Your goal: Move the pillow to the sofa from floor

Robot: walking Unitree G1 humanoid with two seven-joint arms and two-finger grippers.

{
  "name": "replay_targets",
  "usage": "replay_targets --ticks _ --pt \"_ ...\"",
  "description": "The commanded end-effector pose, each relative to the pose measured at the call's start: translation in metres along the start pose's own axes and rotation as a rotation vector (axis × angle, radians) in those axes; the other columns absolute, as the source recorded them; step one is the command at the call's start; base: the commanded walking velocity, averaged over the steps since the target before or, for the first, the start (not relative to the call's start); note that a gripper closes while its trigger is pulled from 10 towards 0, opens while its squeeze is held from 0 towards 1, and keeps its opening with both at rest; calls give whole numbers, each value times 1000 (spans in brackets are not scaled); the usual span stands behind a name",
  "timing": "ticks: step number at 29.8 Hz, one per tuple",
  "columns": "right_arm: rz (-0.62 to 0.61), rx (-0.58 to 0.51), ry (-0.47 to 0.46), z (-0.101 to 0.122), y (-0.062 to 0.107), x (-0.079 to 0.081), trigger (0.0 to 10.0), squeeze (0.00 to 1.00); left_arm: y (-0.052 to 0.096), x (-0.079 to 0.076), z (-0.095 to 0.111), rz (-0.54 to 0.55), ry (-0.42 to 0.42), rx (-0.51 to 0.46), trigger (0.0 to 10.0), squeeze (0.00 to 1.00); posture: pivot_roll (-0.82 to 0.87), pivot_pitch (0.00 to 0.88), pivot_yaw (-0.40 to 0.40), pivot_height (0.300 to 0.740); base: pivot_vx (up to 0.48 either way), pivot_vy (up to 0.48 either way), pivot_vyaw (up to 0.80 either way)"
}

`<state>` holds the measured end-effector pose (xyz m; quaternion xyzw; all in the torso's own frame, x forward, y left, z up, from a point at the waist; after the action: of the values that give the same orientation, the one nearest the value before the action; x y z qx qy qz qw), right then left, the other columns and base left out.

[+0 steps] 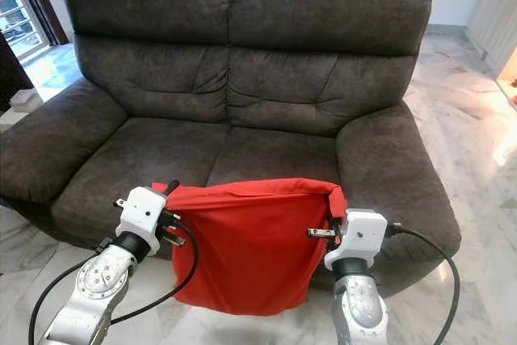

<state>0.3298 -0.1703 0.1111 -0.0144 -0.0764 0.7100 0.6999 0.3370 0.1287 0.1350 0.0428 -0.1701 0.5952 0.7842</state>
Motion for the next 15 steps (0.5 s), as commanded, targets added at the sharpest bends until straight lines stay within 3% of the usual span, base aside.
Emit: replay_targets --ticks 1,15 --pt "-53 -69 5 17 -4 -12 10000 0 -5 21 28 62 -26 -103 10000 0 16 58 35 740 266 0 0" --pt "-50 -63 3 16 -5 -9 10000 0 -6 19 29 54 -32 -106 10000 0 21 53 35 740 276 0 0"
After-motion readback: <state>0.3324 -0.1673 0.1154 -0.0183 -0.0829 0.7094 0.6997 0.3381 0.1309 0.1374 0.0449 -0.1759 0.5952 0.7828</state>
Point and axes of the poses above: a point about 5 cm out from each wrist's last joint towards the gripper, its own y axis pointing back from the gripper into the wrist, its own z axis along the axis of the wrist's last joint, x = y × z, the point moved 5 cm from there along -y, pointing out of the wrist towards the gripper, and after that the axes turned 2 degrees about -y, right-handed, at the moved point
